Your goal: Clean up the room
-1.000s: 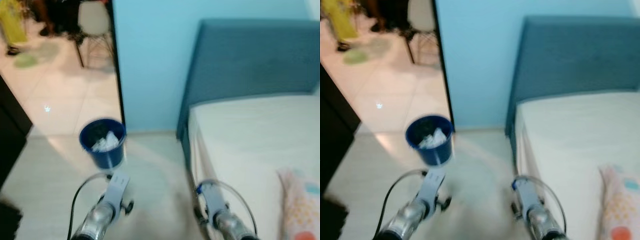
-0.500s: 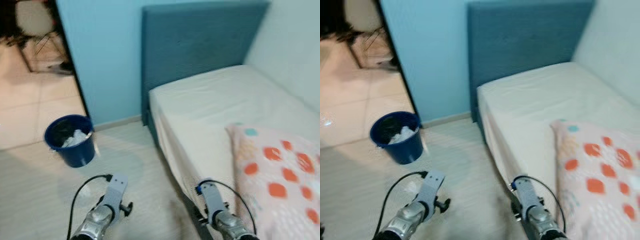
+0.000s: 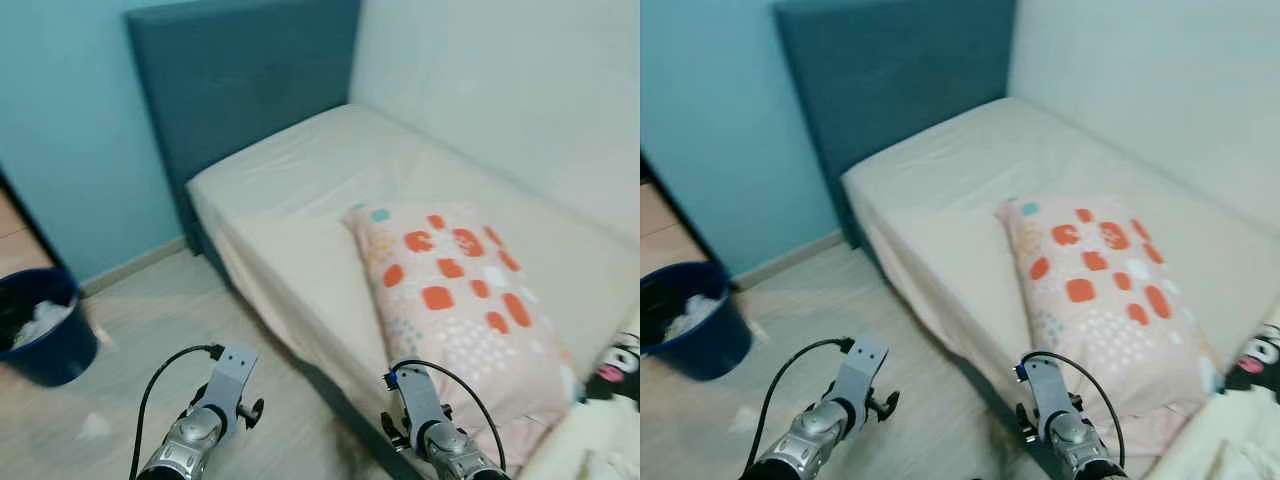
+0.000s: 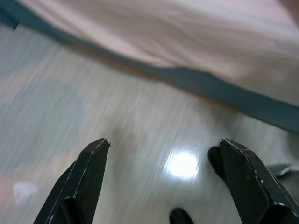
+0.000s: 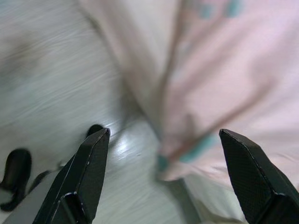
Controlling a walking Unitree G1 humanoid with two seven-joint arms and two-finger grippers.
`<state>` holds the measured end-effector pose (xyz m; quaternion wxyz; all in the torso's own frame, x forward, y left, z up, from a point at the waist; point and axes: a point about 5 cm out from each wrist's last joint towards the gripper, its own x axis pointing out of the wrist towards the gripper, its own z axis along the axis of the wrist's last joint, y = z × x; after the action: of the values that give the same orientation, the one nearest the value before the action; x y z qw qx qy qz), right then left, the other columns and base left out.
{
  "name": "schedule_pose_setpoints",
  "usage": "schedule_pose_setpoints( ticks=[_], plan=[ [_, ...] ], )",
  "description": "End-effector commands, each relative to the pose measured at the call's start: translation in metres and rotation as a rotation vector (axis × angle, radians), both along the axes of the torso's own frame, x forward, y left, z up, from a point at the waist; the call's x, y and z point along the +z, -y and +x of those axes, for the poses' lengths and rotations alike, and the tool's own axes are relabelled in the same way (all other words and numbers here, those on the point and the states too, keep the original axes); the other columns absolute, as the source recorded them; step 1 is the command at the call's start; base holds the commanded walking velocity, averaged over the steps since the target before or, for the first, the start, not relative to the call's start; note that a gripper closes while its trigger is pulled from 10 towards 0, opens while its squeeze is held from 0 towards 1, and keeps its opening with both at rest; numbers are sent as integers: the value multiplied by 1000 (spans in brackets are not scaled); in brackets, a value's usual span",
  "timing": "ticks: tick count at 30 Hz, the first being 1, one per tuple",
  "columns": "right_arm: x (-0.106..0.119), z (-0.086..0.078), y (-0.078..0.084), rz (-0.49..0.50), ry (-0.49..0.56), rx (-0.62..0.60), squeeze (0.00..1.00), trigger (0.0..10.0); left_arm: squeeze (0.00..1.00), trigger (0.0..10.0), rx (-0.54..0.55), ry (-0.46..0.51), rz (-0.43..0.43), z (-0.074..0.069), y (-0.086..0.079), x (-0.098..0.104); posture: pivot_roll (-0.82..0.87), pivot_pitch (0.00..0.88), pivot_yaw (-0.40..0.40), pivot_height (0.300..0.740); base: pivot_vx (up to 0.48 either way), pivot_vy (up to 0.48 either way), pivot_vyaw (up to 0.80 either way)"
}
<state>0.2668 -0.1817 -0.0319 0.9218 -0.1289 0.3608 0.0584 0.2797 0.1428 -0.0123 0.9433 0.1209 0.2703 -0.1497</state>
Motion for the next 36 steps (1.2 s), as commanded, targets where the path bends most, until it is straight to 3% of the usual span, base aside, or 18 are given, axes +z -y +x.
schedule_pose_setpoints(
  ticks=[1, 19, 26, 36],
  plan=[
    [-3, -3, -3, 10, -4, -3, 0, 10000, 0, 10000, -1, -18, 7, -5, -3, -5, -65, 126, -45, 740, 0, 0, -712],
    [-1, -2, -2, -8, 15, -9, 0, 10000, 0, 10000, 100, 92, -194, 13, 0, 16, -76, 124, -51, 740, 0, 0, -712],
    [-3, -4, -13, 28, 26, 37, 0, 10000, 0, 10000, 128, 87, -202, 12, -5, 14, -86, 122, -57, 740, 0, 0, -712],
    [-2, -6, -11, 26, 50, 75, 0, 10000, 0, 10000, 142, 74, -214, 6, -3, 8, -100, 127, -68, 740, 0, 0, -712]
  ],
)
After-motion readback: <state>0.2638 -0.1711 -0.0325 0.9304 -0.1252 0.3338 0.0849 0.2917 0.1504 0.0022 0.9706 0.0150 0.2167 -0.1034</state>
